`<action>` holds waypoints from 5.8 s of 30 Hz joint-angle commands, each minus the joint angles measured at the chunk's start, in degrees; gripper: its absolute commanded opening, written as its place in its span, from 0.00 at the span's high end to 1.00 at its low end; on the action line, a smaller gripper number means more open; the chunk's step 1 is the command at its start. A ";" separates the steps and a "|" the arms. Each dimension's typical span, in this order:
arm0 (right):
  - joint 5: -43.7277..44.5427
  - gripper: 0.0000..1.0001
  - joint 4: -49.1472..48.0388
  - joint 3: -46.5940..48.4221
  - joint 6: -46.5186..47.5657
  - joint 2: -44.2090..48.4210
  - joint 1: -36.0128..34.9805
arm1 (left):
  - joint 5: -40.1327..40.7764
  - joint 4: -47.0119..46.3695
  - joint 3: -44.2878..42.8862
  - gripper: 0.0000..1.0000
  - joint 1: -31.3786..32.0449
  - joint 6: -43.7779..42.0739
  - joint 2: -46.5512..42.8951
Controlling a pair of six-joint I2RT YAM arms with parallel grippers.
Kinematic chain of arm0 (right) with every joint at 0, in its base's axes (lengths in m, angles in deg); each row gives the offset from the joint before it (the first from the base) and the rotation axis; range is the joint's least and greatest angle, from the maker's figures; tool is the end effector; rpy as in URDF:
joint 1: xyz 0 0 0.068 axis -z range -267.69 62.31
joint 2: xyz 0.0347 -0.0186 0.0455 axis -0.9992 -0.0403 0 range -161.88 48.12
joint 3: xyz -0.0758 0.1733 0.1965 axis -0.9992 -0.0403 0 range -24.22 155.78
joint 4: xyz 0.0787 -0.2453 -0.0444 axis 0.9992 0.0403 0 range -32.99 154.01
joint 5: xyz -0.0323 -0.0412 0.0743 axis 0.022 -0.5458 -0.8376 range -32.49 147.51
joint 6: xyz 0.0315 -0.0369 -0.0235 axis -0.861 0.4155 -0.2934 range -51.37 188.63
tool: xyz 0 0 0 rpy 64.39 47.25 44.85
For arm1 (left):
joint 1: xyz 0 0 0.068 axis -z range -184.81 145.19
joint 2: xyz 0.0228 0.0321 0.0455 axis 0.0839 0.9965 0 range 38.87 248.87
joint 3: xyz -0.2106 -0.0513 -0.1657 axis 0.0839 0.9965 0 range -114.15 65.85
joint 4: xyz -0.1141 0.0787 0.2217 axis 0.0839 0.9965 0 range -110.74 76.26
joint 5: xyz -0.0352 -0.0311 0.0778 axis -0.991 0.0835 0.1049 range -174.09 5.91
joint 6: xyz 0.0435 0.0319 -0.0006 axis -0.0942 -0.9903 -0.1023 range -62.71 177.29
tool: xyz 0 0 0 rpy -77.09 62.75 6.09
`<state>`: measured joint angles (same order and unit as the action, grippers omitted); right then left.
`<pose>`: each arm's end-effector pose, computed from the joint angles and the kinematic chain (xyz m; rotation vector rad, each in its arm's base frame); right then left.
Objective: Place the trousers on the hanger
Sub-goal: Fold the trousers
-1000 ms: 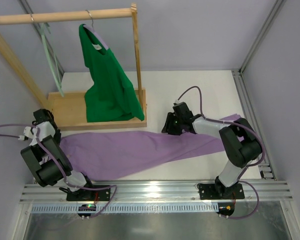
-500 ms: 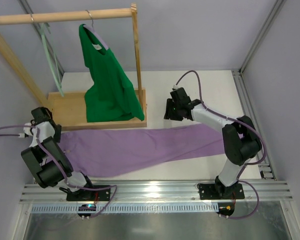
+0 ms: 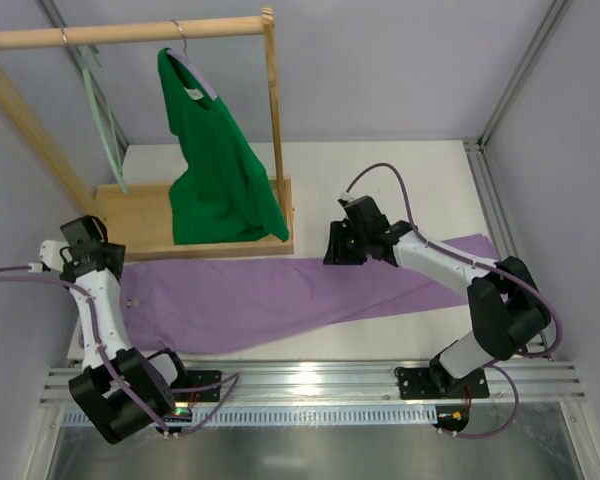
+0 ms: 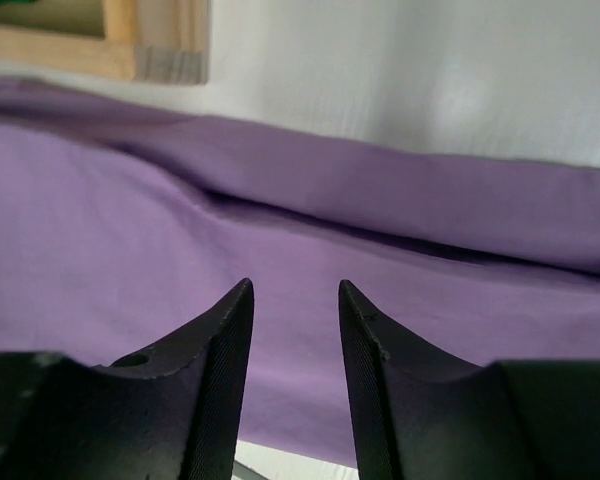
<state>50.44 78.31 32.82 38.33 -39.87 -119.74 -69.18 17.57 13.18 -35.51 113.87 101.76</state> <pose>0.2676 0.1727 0.2163 -0.0938 2.5755 0.5924 0.1872 0.1218 0.2828 -1.7278 1.6409 0.1019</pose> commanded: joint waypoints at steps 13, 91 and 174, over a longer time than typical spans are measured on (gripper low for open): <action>-1.46 0.59 -10.49 9.31 3.94 -18.00 -2.49 | -2.97 -4.21 4.78 0.41 1.61 1.08 16.46; 4.17 0.58 -3.81 -15.90 1.04 -1.39 76.17 | -9.29 -5.87 -1.83 0.33 1.52 -7.18 28.25; 24.57 0.96 20.62 1.24 6.48 26.71 50.66 | -10.52 -4.65 -5.06 0.31 20.33 -7.09 19.37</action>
<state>75.14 95.53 32.20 41.34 -16.74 -60.49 -79.67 13.00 12.29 -15.08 107.77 121.93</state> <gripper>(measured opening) 0.067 0.691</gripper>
